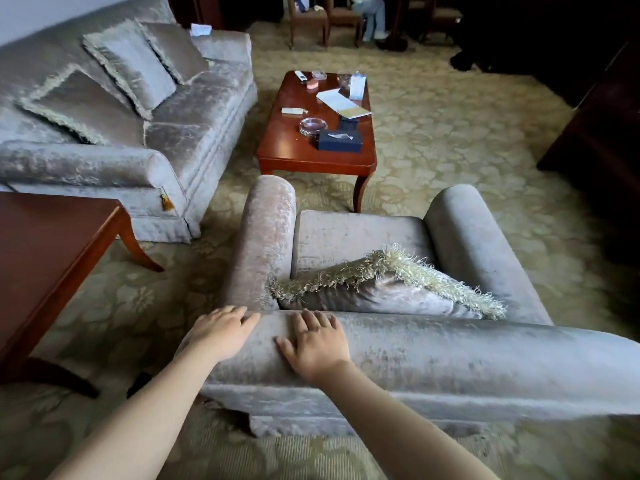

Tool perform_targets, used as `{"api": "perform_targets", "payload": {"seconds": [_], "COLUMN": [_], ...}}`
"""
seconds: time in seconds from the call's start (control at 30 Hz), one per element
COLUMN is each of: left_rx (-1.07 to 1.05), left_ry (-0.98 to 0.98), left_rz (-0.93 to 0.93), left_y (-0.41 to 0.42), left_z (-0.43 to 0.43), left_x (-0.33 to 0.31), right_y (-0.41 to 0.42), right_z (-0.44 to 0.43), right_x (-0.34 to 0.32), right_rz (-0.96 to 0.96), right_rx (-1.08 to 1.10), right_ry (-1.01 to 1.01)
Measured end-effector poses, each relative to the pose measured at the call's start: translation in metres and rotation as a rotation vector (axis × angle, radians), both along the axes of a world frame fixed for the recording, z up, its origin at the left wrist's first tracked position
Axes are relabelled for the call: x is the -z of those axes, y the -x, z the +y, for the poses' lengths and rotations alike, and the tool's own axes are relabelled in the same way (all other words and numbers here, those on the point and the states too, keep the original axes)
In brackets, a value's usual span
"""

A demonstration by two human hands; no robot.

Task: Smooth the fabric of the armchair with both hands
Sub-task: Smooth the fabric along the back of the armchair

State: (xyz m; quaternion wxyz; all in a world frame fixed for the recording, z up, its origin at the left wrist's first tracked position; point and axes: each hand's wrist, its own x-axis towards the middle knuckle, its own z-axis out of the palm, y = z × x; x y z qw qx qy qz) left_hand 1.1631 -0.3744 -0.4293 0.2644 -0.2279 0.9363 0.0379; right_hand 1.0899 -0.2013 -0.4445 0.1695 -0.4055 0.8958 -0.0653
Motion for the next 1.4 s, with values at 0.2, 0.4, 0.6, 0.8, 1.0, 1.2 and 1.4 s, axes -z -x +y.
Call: {"api": "perform_targets", "payload": {"seconds": [0.2, 0.4, 0.6, 0.8, 1.0, 1.2, 1.4], "left_rx": [-0.383, -0.219, -0.117, -0.185, -0.181, -0.172, -0.336], "left_ry": [0.045, 0.022, 0.068, 0.121, 0.176, 0.225, 0.188], "left_rz": [0.031, 0.275, 0.352, 0.585, 0.715, 0.71, 0.575], "left_y": [0.023, 0.103, 0.16, 0.166, 0.17, 0.172, 0.176], "left_z": [0.058, 0.233, 0.375, 0.388, 0.386, 0.387, 0.396], "left_x": [-0.002, 0.011, 0.014, 0.02, 0.029, 0.03, 0.021], "right_y": [0.016, 0.08, 0.16, 0.215, 0.24, 0.25, 0.254], "right_z": [0.07, 0.212, 0.337, 0.374, 0.346, 0.342, 0.345], "right_x": [-0.005, -0.013, -0.016, -0.003, 0.008, 0.019, 0.021], "right_rz": [0.029, 0.057, 0.069, 0.019, -0.056, -0.152, -0.159], "right_rx": [-0.174, -0.19, -0.049, -0.194, -0.302, -0.426, -0.632], "right_ry": [0.086, 0.084, -0.033, -0.078, -0.089, -0.082, -0.088]}}
